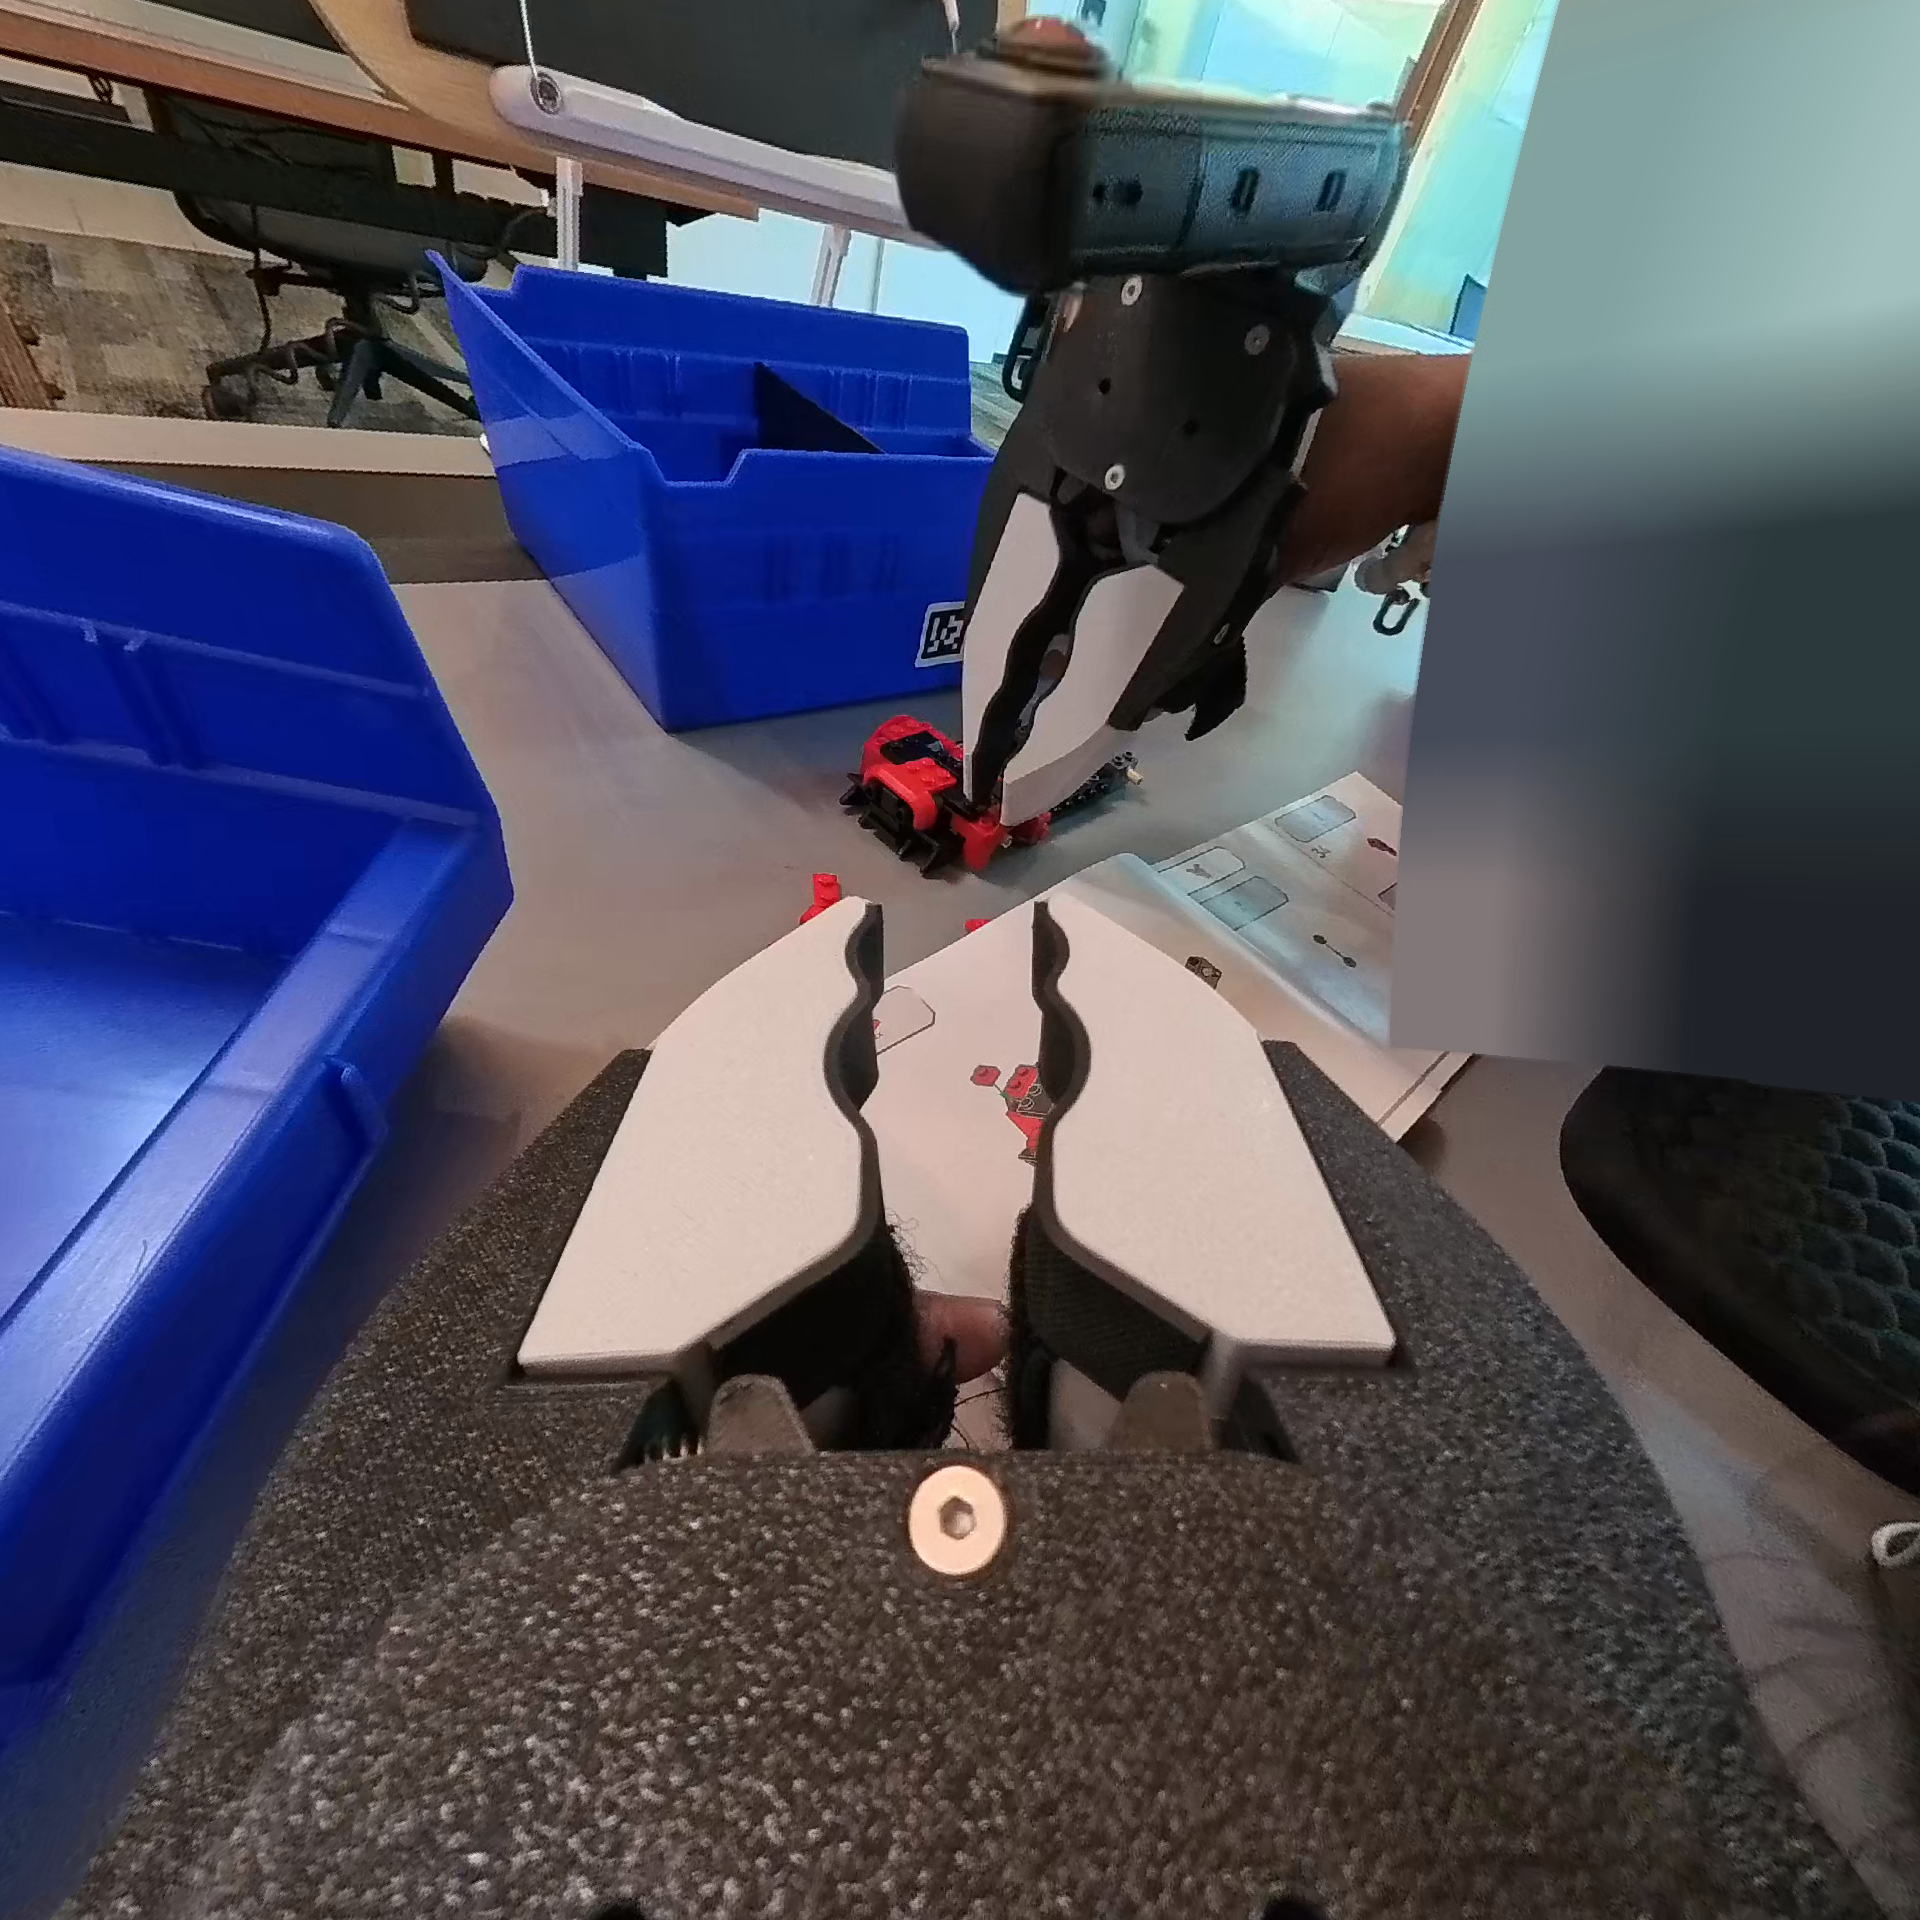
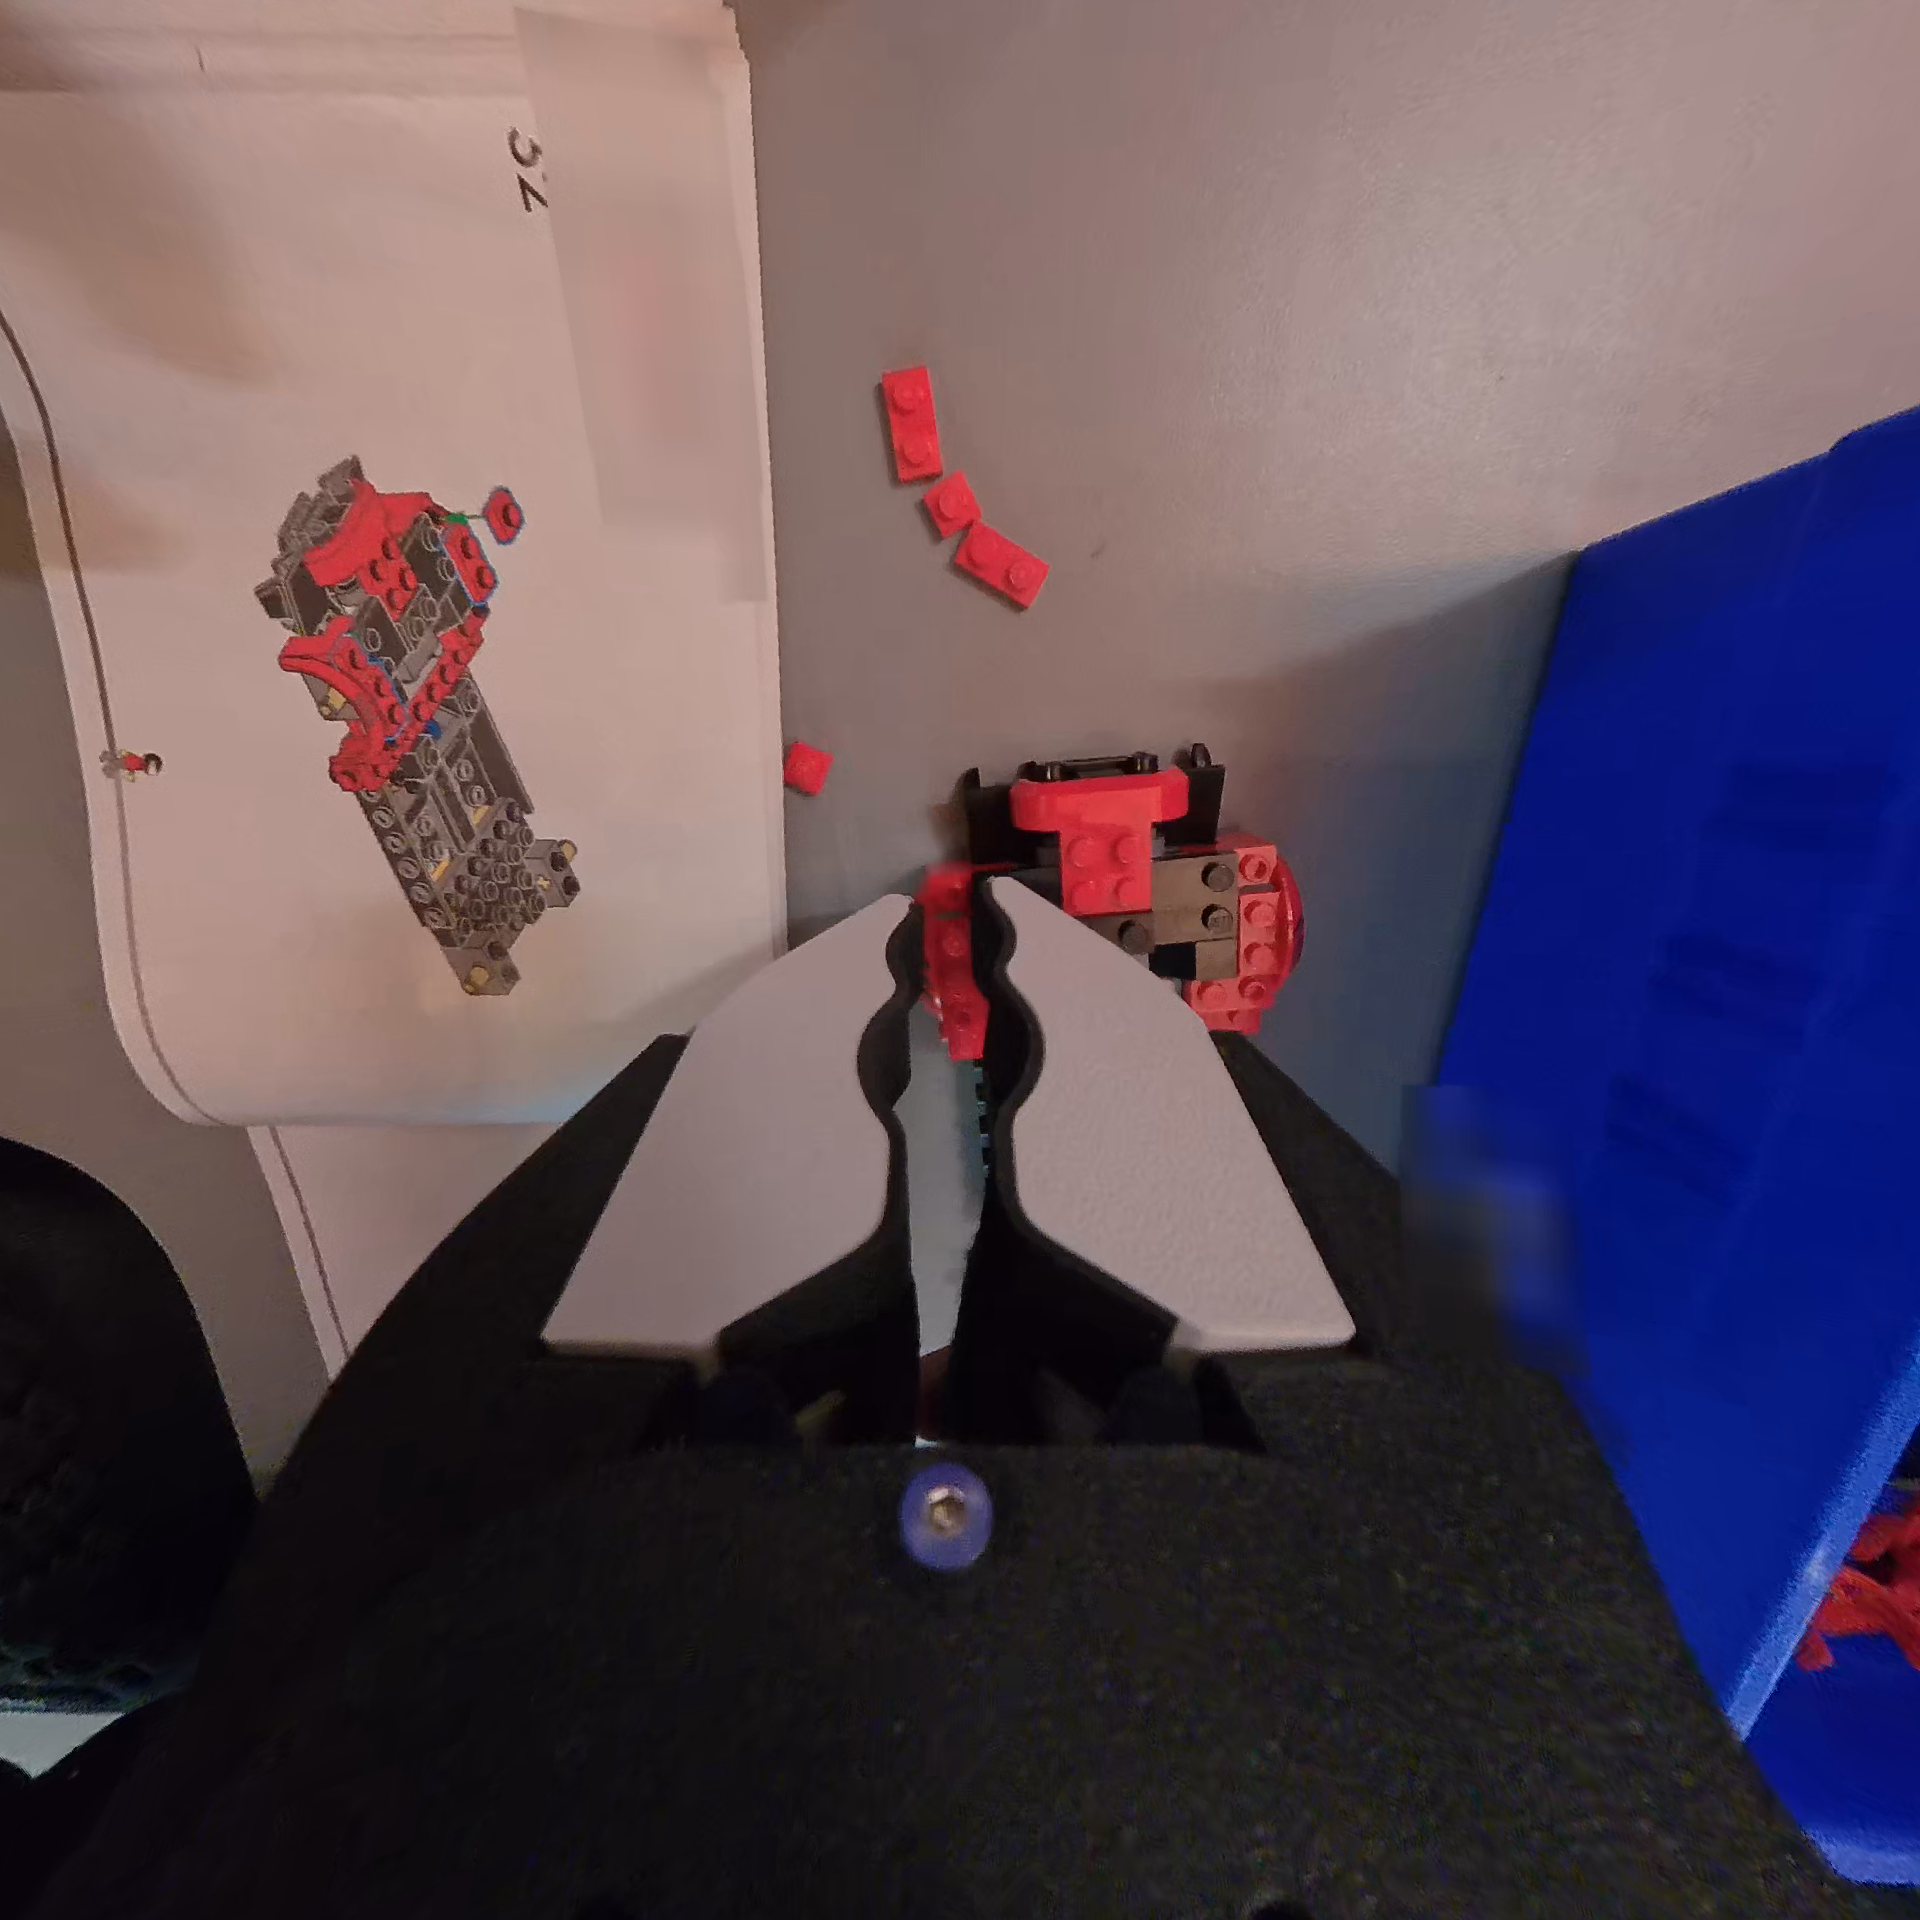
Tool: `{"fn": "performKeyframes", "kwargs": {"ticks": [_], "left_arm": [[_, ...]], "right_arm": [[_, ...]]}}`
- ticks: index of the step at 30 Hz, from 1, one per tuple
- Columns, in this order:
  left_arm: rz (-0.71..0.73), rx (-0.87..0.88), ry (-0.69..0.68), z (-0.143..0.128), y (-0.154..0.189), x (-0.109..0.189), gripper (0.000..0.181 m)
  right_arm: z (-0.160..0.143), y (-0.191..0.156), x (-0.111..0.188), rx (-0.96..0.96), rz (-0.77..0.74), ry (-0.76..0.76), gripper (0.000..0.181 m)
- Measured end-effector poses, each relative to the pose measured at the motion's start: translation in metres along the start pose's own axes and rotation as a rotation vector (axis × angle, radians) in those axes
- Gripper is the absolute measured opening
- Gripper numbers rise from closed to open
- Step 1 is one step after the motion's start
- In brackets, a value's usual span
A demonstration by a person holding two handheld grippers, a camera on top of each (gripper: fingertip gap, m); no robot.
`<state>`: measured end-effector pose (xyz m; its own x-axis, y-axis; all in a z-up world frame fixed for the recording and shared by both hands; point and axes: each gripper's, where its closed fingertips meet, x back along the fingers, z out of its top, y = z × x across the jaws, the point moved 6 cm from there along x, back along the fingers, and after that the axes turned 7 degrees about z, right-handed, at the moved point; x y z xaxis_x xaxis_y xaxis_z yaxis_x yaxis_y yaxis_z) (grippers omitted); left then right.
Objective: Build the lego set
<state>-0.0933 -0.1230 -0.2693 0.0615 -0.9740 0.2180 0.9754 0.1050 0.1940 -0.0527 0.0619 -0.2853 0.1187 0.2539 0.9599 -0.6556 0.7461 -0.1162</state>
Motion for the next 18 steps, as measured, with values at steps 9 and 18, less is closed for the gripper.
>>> {"fn": "performKeyframes", "kwargs": {"ticks": [9,18], "left_arm": [[0.000,0.000,0.000,0.000,0.000,0.000,0.027],[-0.002,0.006,0.003,0.000,-0.001,0.000,0.027]], "right_arm": [[0.014,-0.019,-0.017,0.076,0.069,0.031,0.001],[0.019,-0.020,-0.025,0.233,0.091,-0.037,0.007]]}}
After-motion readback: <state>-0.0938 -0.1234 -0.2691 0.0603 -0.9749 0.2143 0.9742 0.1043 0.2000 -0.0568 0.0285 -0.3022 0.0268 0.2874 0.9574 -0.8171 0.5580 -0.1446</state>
